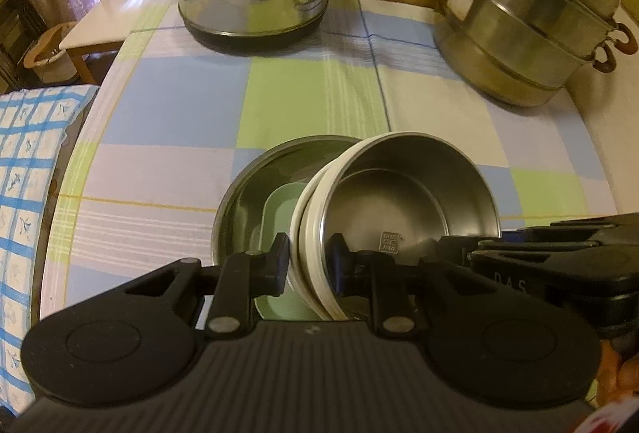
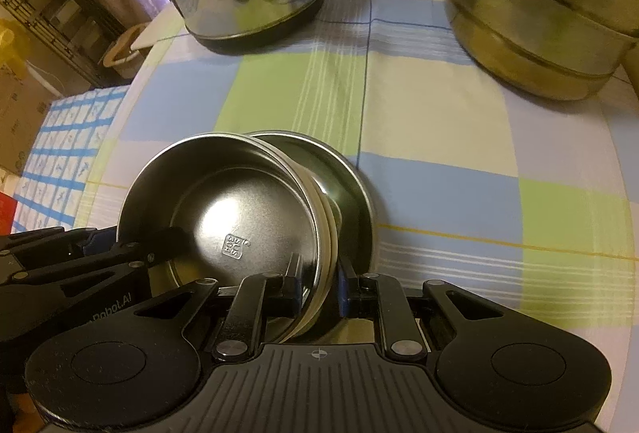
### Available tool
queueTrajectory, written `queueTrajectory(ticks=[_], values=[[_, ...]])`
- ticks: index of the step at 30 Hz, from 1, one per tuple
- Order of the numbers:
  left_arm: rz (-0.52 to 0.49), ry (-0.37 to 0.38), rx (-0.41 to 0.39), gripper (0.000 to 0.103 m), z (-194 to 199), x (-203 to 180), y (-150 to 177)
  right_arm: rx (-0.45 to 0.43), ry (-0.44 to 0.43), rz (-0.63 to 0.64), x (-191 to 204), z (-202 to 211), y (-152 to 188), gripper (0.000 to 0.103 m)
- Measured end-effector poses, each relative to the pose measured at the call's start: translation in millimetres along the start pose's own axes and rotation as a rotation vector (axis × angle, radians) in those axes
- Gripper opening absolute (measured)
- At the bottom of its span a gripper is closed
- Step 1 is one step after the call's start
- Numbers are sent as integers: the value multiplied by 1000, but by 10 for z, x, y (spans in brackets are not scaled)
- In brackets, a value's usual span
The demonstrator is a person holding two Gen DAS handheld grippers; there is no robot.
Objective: Organize plates and bowls
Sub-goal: 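Lift the bowl stack with both grippers and carry it over the steel plate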
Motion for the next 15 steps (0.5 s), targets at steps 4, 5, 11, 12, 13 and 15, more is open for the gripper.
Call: queueTrajectory(ticks=[4, 5, 11, 12, 13, 15], values=[[4, 7, 23, 19, -95, 72, 7, 16, 14, -1, 32, -99, -17, 16], [5, 8, 27, 19, -117, 85, 9, 19, 17, -1, 37, -115, -18, 16], [0, 18, 48, 19, -210, 123, 12, 41, 32, -8, 40, -201, -15, 16], [-1, 20, 52, 19, -223, 128, 14, 43, 34, -9, 39, -214, -13, 16], [-1, 22, 55, 19, -232, 131, 15, 45, 35, -11, 40, -225, -16, 16], [-1, 22, 60, 19, -253, 134, 13, 49, 38, -13, 40, -244, -17, 16]])
Point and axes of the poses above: each gripper's, at about its wrist camera, not at the fingertips, and z roughly against the way its jaws point, x to its left, y to its underside, the point moved 6 cm from there along -z, roughly the way its jaws point, and after that the axes turned 4 degrees about -y, right-handed, at the moved point
